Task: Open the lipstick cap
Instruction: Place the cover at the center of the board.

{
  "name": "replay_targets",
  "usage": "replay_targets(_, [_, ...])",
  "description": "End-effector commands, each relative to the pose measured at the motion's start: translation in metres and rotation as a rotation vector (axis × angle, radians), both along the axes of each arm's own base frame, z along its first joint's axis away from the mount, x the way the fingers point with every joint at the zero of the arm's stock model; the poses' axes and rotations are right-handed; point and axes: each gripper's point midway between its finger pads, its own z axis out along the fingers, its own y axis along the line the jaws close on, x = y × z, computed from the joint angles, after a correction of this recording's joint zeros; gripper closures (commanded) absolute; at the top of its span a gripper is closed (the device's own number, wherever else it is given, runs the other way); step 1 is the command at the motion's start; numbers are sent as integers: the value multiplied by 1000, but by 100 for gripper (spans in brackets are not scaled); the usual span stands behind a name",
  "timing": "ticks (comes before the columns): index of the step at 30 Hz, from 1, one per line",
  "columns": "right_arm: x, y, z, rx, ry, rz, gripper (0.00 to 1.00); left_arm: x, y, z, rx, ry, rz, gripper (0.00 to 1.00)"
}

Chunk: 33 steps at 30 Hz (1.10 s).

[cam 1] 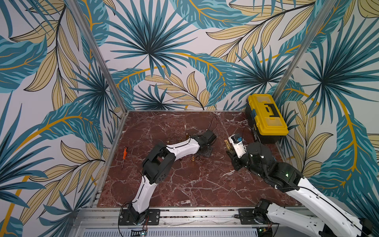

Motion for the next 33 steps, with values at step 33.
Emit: replay_targets(33, [1,2,-7,-8,14,0,85,-4,-4,8,-1,-22,-20,64])
